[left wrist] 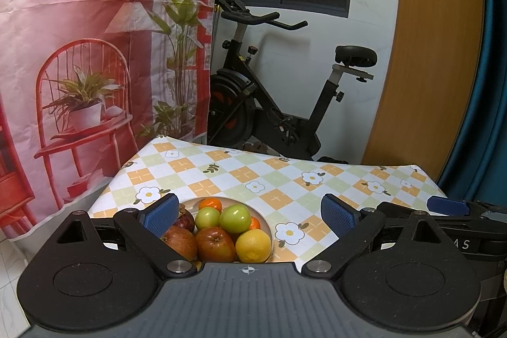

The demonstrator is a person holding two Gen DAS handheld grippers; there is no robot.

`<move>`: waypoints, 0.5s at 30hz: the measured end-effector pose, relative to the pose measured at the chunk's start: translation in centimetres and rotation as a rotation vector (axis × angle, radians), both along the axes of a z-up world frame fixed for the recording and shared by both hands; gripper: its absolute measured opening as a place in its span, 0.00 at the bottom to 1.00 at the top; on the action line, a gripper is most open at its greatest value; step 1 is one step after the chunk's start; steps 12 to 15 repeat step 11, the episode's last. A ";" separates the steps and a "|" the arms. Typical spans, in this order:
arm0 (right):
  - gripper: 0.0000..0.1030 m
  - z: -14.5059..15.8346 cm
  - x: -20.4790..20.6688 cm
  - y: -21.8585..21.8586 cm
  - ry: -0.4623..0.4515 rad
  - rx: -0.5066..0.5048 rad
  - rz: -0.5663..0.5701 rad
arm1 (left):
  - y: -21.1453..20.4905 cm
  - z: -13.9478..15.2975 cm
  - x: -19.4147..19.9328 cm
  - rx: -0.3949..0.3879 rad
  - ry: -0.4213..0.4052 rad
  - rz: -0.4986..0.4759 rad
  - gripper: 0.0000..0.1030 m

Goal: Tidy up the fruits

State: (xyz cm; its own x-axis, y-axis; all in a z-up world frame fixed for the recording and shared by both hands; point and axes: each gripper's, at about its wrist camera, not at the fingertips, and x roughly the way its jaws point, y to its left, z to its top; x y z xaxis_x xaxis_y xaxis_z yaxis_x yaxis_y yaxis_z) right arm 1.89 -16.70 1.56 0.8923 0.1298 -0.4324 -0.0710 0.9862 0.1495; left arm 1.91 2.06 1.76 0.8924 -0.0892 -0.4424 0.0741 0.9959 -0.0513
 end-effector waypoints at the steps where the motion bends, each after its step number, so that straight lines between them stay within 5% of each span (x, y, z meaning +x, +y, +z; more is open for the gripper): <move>1: 1.00 0.0 0.0 0.0 0.000 0.000 0.000 | 0.0 0.0 0.0 0.000 0.000 0.001 0.95; 15: 1.00 0.0 0.0 0.0 0.000 0.000 0.000 | -0.1 0.0 0.0 -0.002 0.002 0.006 0.95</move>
